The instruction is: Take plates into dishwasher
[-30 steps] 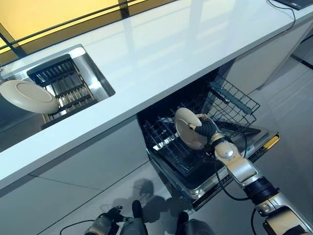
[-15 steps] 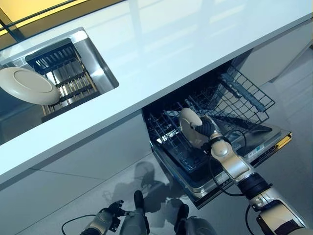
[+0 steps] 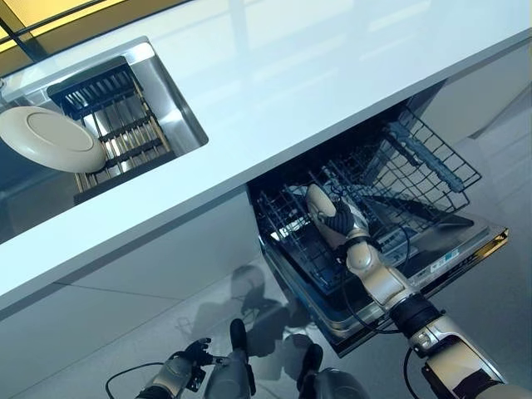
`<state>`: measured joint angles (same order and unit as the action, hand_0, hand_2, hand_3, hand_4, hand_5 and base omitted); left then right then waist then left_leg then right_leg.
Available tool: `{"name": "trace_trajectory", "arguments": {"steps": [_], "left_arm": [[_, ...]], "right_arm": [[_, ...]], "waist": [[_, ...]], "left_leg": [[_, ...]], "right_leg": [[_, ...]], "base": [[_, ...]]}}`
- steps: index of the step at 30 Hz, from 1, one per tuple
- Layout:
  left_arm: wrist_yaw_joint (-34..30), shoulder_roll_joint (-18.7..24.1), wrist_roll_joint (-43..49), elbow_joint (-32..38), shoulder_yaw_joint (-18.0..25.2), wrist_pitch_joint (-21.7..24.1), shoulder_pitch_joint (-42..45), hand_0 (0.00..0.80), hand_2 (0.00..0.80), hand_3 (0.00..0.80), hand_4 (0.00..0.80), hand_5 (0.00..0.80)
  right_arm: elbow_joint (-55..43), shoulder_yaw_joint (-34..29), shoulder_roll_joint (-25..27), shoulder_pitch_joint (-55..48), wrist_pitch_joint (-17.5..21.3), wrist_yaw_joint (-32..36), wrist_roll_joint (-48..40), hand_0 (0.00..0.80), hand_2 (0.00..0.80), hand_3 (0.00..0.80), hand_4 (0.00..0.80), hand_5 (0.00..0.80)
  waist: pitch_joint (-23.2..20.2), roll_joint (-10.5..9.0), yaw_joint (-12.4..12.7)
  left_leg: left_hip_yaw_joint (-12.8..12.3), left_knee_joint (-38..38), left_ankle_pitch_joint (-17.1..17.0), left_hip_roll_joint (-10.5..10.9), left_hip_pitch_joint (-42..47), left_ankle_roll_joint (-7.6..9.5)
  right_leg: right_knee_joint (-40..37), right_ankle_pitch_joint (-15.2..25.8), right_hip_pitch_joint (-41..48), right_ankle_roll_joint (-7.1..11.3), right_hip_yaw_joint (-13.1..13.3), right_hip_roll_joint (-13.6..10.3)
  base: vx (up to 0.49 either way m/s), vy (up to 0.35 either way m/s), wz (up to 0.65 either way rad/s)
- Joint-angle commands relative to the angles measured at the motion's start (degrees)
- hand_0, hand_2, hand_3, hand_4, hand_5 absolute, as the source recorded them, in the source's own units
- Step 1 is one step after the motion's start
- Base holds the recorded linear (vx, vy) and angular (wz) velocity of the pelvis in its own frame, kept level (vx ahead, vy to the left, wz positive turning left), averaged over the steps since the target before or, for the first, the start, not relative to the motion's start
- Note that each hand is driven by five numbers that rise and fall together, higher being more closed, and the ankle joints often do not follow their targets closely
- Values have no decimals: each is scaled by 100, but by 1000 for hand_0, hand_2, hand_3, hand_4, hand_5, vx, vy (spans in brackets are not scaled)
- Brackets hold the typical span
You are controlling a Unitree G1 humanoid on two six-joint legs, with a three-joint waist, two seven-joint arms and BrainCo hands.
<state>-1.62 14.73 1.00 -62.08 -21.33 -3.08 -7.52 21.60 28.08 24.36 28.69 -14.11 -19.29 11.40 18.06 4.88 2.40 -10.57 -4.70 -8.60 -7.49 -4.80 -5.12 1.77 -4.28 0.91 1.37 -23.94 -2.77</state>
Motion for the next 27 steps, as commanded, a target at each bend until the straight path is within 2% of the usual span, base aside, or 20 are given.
{"name": "trace_trajectory", "arguments": {"steps": [1, 13, 27], "left_arm": [[62, 106, -83, -4, -193, 47, -253, 0, 0, 0, 0, 0], [64, 91, -148, 49, -249, 9, -373, 0, 0, 0, 0, 0], [61, 114, -198, 48, -291, -2, -465, 0, 0, 0, 0, 0]], "right_arm": [[175, 387, -368, 490, 172, 57, 58, 800, 800, 800, 800, 800], [455, 511, -540, 480, 125, 13, -57, 800, 800, 800, 800, 800], [673, 661, -648, 432, 39, 380, -113, 800, 800, 800, 800, 800]], "waist": [[248, -319, 26], [341, -267, 68], [403, -257, 116]], "left_leg": [[28, -30, 794, 765, -338, 408], [87, -30, 784, 801, -423, 413], [146, -30, 793, 835, -431, 444]], "right_leg": [[-217, -258, -30, -104, 122, 27], [-180, -264, -121, -92, 53, -9], [-93, -271, -211, -73, 26, -43]], "base": [[1, 13, 4], [0, 7, 5], [1, 1, 0]]}}
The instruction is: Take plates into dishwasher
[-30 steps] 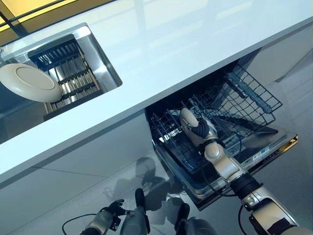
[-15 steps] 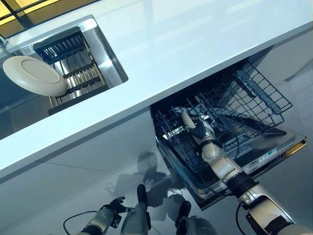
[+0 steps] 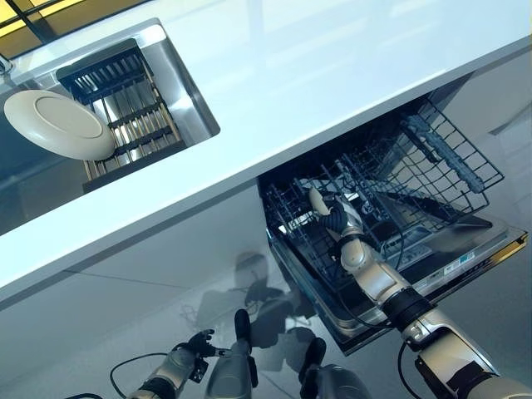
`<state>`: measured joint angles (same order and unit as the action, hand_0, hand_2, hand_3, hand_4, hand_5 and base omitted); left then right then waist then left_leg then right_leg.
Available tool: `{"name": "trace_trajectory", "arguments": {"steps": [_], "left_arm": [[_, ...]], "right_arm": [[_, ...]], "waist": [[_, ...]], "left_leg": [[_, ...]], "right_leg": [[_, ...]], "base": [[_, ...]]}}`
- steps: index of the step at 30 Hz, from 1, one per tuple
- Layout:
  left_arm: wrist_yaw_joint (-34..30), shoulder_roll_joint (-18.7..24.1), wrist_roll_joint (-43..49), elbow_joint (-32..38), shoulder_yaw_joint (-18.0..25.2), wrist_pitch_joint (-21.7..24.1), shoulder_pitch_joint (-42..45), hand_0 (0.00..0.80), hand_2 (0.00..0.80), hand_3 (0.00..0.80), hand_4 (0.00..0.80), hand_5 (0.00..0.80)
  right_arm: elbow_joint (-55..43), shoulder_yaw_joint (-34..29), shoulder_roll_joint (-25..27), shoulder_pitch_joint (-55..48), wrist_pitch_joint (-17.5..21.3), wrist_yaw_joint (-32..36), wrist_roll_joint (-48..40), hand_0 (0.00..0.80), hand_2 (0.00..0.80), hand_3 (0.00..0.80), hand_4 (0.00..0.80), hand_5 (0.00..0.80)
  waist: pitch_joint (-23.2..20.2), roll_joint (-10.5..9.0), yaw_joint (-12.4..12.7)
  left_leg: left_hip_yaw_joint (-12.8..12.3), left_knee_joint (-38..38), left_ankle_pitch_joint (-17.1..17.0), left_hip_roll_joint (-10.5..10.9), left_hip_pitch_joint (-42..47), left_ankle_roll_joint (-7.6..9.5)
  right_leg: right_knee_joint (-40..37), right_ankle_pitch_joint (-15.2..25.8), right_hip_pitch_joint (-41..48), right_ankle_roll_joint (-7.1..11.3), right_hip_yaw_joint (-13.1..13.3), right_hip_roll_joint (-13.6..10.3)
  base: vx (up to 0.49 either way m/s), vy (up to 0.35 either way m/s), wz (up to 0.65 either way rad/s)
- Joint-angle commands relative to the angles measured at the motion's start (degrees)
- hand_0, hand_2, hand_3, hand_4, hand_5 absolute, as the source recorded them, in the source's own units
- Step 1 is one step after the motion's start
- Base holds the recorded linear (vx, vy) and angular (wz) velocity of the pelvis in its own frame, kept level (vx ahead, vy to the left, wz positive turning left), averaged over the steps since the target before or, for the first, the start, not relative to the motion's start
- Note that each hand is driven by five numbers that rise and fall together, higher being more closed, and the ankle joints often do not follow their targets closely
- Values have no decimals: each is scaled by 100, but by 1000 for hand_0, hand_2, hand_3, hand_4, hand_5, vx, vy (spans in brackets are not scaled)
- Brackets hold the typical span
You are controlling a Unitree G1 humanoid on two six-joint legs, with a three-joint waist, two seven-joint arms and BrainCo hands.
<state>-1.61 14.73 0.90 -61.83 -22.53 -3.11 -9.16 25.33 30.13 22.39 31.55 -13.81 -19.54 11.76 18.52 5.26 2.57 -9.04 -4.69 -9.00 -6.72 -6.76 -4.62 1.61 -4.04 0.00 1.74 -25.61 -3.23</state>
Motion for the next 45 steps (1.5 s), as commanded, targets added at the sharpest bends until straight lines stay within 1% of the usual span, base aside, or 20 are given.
{"name": "trace_trajectory", "arguments": {"steps": [1, 23, 26, 27, 28, 29, 30, 45], "left_arm": [[63, 111, -190, 19, -172, -1, -306, 0, 0, 0, 0, 0], [87, 107, -241, 27, -197, -3, -351, 0, 0, 0, 0, 0], [100, 100, -246, 16, -192, -9, -360, 0, 0, 0, 0, 0], [104, 96, -249, 16, -192, -7, -357, 0, 0, 0, 0, 0], [106, 93, -249, 18, -188, -11, -360, 0, 0, 0, 0, 0], [109, 91, -248, 16, -186, -5, -353, 0, 0, 0, 0, 0], [112, 87, -248, 16, -187, -4, -348, 0, 0, 0, 0, 0], [143, 57, -260, 17, -178, -57, -293, 0, 0, 0, 0, 0]], "right_arm": [[308, 467, -462, 144, 13, 417, -148, 800, 800, 800, 800, 800], [434, 461, -513, 243, -60, 248, -185, 800, 800, 800, 800, 800], [419, 445, -532, 229, -76, 235, -171, 480, 480, 480, 480, 480], [423, 438, -535, 217, -59, 211, -161, 358, 358, 358, 358, 358], [429, 433, -536, 209, -51, 201, -163, 188, 188, 188, 188, 188], [429, 430, -537, 203, -51, 185, -172, 50, 50, 50, 50, 50], [431, 423, -535, 197, -40, 158, -181, 0, 0, 0, 0, 0], [341, 339, -564, 142, 36, -74, -249, 0, 0, 0, 0, 0]], "waist": [[356, -297, 101], [415, -306, 154], [403, -317, 147], [401, -317, 144], [401, -319, 141], [398, -321, 141], [392, -323, 139], [374, -340, 109]], "left_leg": [[-3, -31, 830, 758, -241, 393], [-8, -31, 818, 738, -253, 384], [-13, -31, 821, 738, -235, 390], [-12, -31, 820, 735, -228, 391], [-13, -31, 818, 731, -219, 391], [-16, -31, 818, 727, -214, 391], [-18, -31, 820, 725, -210, 392], [-38, -31, 819, 688, -142, 387]], "right_leg": [[-78, -293, -126, -109, 194, 4], [-39, -272, -228, -106, 135, -6], [-23, -278, -221, -108, 138, -7], [-18, -280, -218, -110, 139, -8], [-6, -282, -219, -110, 142, -9], [5, -287, -221, -112, 142, -9], [13, -293, -222, -114, 143, -9], [73, -326, -214, -149, 185, 10]], "base": [[0, 0, 0], [0, 0, 0], [0, 0, 0], [0, 0, 0], [0, 0, 0], [0, 0, 0], [0, 0, 0], [0, 0, 0]]}}
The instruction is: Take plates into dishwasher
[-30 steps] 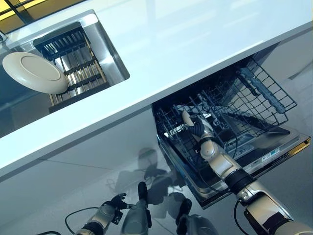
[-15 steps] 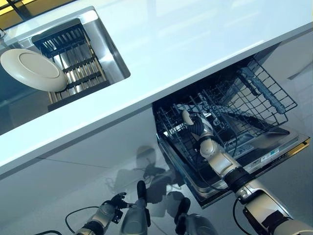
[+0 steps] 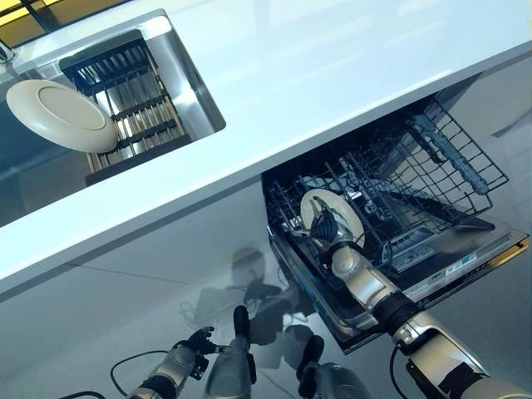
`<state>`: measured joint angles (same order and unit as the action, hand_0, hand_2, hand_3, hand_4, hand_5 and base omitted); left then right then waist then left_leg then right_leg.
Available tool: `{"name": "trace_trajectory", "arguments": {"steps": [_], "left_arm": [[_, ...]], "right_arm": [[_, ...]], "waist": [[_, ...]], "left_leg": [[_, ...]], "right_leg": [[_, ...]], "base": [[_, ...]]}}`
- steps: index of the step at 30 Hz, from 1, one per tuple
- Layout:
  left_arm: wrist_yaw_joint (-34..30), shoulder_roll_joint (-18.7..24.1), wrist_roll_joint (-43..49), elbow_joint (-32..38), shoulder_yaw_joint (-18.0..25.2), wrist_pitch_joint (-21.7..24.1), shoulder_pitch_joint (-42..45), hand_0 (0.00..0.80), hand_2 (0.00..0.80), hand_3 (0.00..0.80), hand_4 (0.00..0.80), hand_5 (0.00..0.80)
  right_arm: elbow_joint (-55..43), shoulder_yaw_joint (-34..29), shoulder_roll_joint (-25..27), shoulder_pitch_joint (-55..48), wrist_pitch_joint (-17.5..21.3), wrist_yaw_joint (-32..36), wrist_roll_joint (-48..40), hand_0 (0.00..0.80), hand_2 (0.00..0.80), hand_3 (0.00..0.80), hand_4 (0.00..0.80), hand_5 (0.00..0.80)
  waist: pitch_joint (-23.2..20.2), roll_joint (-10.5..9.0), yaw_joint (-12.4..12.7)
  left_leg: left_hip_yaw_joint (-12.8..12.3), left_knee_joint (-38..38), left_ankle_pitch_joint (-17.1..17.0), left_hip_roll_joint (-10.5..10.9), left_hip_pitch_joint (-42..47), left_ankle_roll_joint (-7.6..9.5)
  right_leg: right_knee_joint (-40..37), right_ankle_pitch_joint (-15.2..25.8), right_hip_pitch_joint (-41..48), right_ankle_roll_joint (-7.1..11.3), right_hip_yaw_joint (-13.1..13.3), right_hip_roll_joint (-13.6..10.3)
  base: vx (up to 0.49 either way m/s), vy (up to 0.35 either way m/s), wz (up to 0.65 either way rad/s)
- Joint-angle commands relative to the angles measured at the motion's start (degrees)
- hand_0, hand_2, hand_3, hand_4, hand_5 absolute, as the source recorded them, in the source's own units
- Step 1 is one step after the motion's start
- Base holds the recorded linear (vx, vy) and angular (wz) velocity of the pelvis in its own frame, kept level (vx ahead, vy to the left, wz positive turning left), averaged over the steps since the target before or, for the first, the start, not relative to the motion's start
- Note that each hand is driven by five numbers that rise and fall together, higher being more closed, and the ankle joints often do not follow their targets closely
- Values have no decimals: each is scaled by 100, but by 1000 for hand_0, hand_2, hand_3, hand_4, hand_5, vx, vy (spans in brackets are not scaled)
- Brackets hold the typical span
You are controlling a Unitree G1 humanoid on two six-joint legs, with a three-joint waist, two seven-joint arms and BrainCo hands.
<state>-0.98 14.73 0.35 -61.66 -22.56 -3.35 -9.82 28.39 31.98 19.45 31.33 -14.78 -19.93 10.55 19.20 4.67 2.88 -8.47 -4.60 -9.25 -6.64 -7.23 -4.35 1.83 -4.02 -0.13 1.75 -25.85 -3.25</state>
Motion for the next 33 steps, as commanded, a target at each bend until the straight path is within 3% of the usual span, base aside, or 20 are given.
{"name": "trace_trajectory", "arguments": {"steps": [1, 10, 19, 33], "left_arm": [[78, 54, -199, -13, -169, -18, -216, 0, 0, 0, 0, 0], [102, 18, -195, 34, -160, -30, -171, 0, 0, 0, 0, 0], [195, 8, -204, 19, -34, 11, -21, 0, 0, 0, 0, 0], [272, 2, -41, -130, 263, 100, 291, 0, 0, 0, 0, 0]], "right_arm": [[44, 153, -279, 157, 158, -45, -122, 0, 0, 0, 0, 0], [-145, 77, -260, 133, 330, -199, -112, 0, 0, 0, 0, 0], [-1303, -320, 151, -96, 808, -859, 37, 0, 0, 0, 0, 0], [-2526, -1076, 772, -758, 1209, -1048, -132, 0, 0, 0, 0, 0]], "waist": [[304, -280, 77], [301, -276, 57], [282, -349, -51], [14, -512, -222]], "left_leg": [[-96, -40, 840, 678, -88, 359], [-98, -40, 838, 664, -64, 355], [-197, -40, 865, 614, 3, 363], [-426, -40, 958, 505, 263, 365]], "right_leg": [[56, -329, -197, -155, 212, 12], [74, -350, -186, -182, 225, 25], [76, -345, -161, -157, 311, 56], [56, -425, 86, -184, 453, 138]], "base": [[0, 0, 0], [0, 0, 0], [0, 0, 0], [-21, -28, -3]]}}
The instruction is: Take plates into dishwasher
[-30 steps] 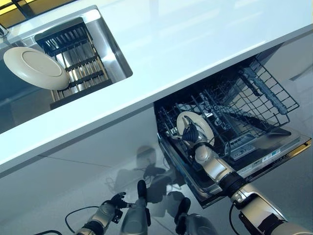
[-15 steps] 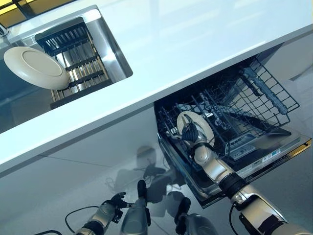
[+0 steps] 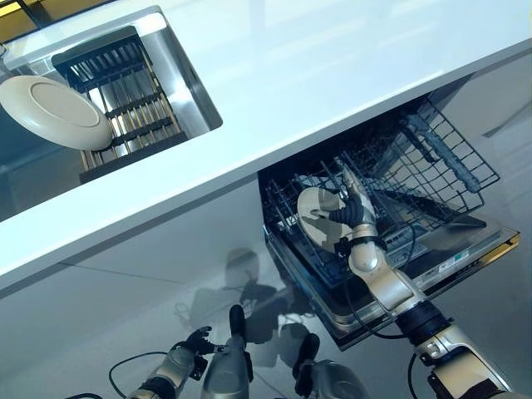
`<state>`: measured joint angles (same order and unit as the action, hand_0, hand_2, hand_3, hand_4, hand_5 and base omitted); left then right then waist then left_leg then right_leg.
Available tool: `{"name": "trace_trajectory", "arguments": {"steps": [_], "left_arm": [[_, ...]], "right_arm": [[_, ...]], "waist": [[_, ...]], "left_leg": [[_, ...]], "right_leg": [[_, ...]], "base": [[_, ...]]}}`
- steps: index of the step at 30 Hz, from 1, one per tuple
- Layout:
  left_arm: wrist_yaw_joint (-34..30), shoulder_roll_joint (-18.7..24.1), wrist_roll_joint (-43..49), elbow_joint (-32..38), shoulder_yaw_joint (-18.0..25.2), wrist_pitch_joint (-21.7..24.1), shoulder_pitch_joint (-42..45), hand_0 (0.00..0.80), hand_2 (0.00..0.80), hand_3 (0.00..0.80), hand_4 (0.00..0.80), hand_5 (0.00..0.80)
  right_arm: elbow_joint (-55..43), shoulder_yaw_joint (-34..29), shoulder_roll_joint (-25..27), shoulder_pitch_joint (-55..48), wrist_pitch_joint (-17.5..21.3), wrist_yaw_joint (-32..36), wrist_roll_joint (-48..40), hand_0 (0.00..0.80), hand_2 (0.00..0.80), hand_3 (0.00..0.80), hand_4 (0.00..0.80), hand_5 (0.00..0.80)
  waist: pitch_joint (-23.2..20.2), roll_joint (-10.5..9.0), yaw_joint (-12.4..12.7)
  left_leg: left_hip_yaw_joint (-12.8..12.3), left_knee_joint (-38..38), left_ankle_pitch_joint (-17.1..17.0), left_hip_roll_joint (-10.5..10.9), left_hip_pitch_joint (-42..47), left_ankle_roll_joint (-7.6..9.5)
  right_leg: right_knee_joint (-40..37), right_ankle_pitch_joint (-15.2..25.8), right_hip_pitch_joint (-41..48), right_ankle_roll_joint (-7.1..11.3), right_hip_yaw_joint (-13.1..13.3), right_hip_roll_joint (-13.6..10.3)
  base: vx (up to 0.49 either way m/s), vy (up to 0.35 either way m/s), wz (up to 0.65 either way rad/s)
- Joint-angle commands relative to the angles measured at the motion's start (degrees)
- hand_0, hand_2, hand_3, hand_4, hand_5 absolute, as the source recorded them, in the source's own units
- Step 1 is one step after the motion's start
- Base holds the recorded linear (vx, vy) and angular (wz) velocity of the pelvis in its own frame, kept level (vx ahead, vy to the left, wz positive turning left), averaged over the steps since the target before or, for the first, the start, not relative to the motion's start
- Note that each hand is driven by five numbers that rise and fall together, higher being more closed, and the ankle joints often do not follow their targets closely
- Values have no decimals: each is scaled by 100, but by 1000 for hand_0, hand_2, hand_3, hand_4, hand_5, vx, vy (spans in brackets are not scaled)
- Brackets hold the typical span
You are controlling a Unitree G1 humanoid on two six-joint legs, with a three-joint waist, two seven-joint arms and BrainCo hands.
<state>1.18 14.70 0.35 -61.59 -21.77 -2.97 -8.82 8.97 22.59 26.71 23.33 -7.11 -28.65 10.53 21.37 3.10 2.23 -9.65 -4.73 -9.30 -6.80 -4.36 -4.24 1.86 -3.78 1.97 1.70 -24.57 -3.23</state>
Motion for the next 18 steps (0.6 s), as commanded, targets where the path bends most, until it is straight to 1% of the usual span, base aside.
{"name": "trace_trajectory", "arguments": {"steps": [1, 3, 7, 8, 10, 12, 14, 15, 17, 18], "left_arm": [[56, 5, -39, -147, 206, 58, 213, 0, 0, 0, 0, 0], [69, -3, -59, -156, 224, 51, 261, 0, 0, 0, 0, 0], [92, -23, -70, -210, 322, 54, 393, 0, 0, 0, 0, 0], [97, -28, -87, -209, 340, 52, 428, 0, 0, 0, 0, 0], [123, -43, -116, -198, 355, 49, 479, 0, 0, 0, 0, 0], [152, -55, -150, -217, 389, 70, 533, 0, 0, 0, 0, 0], [142, -44, -135, -194, 423, 44, 554, 0, 0, 0, 0, 0], [143, -29, -133, -206, 427, 47, 545, 0, 0, 0, 0, 0], [168, -13, -141, -211, 397, 11, 537, 0, 0, 0, 0, 0], [202, -1, -168, -211, 367, -5, 532, 0, 0, 0, 0, 0]], "right_arm": [[-663, -198, 59, -8, 502, -156, -215, 0, 0, 0, 0, 0], [-790, -285, 76, -123, 627, -160, -297, 0, 0, 0, 0, 0], [-1090, -519, 73, -459, 1097, -163, -625, 0, 0, 0, 0, 0], [-1176, -584, 69, -539, 1164, -137, -742, 0, 0, 0, 0, 0], [-1289, -693, 50, -663, 1321, -70, -941, 0, 0, 0, 0, 0], [-1433, -810, 11, -789, 1541, 58, -1093, 0, 0, 0, 0, 0], [-1559, -871, 4, -874, 1638, 171, -1227, 0, 0, 0, 0, 0], [-1601, -890, 1, -914, 1684, 226, -1301, 0, 0, 0, 0, 0], [-1657, -910, 36, -1005, 1759, 233, -1389, 0, 0, 0, 0, 0], [-1697, -935, 57, -1046, 1784, 262, -1455, 0, 0, 0, 0, 0]], "waist": [[-230, -361, -167], [-282, -363, -187], [-456, -360, -241], [-495, -359, -248], [-567, -345, -279], [-682, -331, -304], [-773, -327, -314], [-834, -308, -351], [-918, -284, -438], [-973, -275, -496]], "left_leg": [[-320, -27, 975, 513, 7, 360], [-337, -27, 994, 504, 60, 368], [-393, -27, 1044, 489, 215, 391], [-367, -27, 1082, 489, 278, 364], [-381, -27, 1096, 482, 328, 376], [-394, -27, 1123, 485, 394, 400], [-349, -27, 1160, 508, 461, 436], [-319, -27, 1149, 516, 455, 484], [-132, -27, 1158, 531, 506, 513], [-42, -27, 1151, 520, 529, 510]], "right_leg": [[78, -473, -101, -181, 331, 133], [118, -518, -57, -187, 344, 126], [242, -647, 85, -189, 380, 89], [283, -693, 138, -159, 441, 71], [320, -733, 193, -161, 438, 55], [391, -804, 276, -153, 425, 19], [562, -910, 303, -129, 474, -20], [652, -933, 262, -143, 490, -24], [812, -986, 188, -152, 824, 39], [874, -1014, 142, -201, 996, 111]], "base": [[-17, -38, -11], [-13, -30, -8], [4, -32, -2], [15, -30, -5], [5, -28, -1], [-16, -43, -5], [-45, -52, -9], [-77, -73, -3], [-89, -116, 1], [-110, -175, 19]]}}
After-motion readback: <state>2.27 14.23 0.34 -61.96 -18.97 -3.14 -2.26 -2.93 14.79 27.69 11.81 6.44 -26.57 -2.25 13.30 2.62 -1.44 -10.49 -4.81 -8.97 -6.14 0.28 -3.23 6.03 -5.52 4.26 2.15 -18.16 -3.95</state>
